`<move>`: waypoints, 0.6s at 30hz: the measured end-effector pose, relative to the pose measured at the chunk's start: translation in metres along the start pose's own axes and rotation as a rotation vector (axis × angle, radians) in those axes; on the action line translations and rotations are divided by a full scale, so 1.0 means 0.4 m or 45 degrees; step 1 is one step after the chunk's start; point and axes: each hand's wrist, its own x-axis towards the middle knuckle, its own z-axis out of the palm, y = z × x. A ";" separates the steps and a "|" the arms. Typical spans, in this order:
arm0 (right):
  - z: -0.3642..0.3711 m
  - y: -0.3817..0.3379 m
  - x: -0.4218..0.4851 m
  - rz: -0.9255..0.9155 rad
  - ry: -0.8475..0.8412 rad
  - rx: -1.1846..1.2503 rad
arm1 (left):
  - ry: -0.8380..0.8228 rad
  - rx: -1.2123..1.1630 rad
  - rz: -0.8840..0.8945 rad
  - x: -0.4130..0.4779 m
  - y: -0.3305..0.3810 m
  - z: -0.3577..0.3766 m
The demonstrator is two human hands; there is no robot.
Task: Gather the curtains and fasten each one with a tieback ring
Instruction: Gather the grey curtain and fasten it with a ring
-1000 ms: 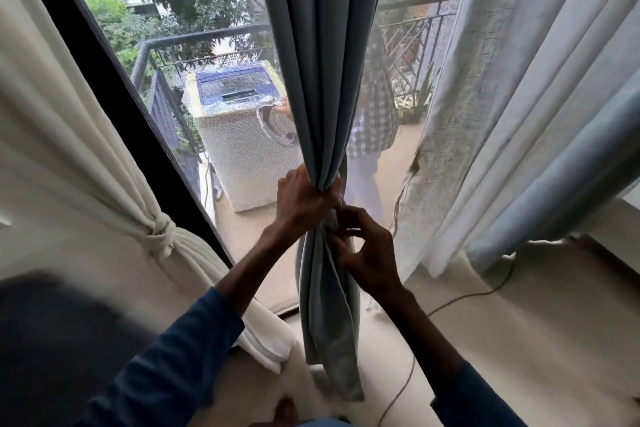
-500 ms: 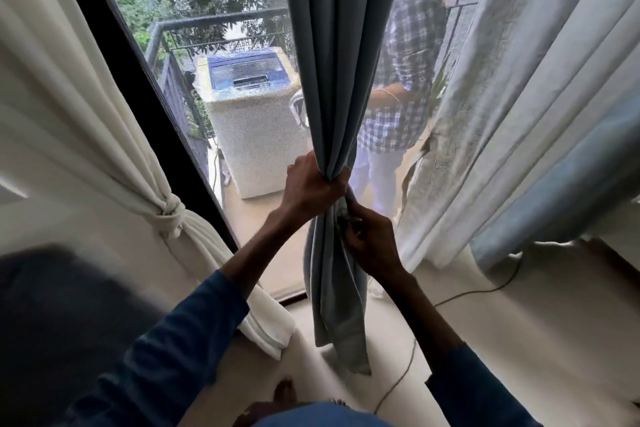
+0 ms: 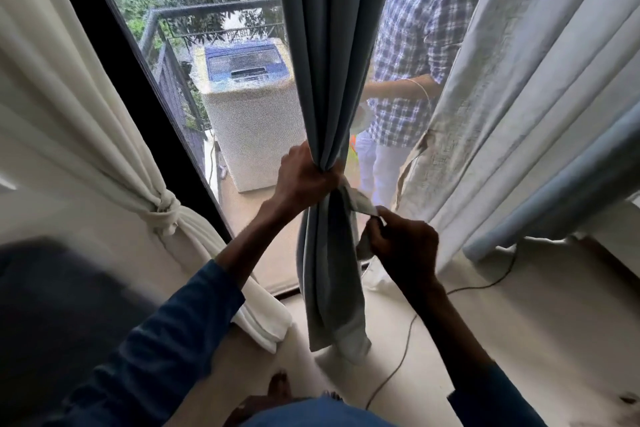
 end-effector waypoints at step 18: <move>0.069 0.105 0.030 0.313 -0.155 -0.037 | 0.051 -0.007 0.068 -0.015 -0.019 -0.012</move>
